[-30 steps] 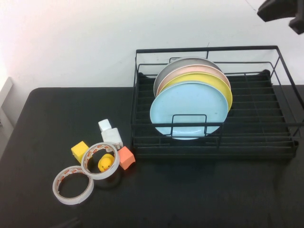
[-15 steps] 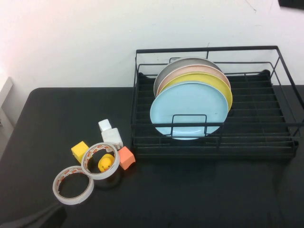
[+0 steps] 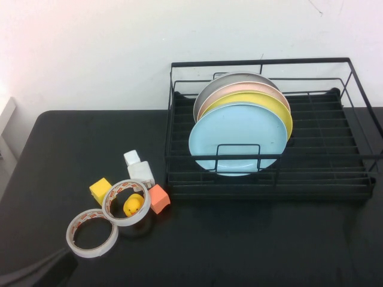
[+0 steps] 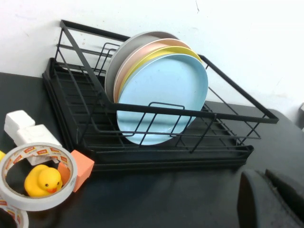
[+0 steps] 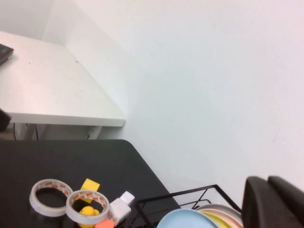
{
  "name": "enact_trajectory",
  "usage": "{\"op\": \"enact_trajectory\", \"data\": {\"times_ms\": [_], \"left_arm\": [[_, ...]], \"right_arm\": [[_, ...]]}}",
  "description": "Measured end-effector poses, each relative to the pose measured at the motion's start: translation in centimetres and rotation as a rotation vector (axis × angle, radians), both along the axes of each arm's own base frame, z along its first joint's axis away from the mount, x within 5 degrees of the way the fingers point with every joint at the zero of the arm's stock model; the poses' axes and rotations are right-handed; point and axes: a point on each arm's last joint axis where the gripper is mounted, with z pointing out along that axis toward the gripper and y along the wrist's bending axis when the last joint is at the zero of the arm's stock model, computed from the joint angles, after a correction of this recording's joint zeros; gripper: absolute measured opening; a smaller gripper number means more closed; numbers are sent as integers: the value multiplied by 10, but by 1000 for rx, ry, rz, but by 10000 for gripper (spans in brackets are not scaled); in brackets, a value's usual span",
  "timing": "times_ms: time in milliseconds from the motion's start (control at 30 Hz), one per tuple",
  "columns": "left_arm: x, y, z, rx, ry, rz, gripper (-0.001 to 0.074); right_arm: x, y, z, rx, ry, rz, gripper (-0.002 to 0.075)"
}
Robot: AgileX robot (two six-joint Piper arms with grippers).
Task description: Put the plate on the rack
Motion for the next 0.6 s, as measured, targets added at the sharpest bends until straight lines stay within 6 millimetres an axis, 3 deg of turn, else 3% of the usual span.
{"op": "enact_trajectory", "data": {"times_ms": [167,500,600], "left_arm": [[0,0,0,-10,4,1,-2],[0,0,0,-13,5,2,-2],[0,0,0,-13,5,2,-2]], "right_arm": [[-14,-3,-14,4,-11,-1,-1],[-8,-2,-43,-12,73,-4,-2],[0,-6,-56,-33,80,-76,-2]]}}
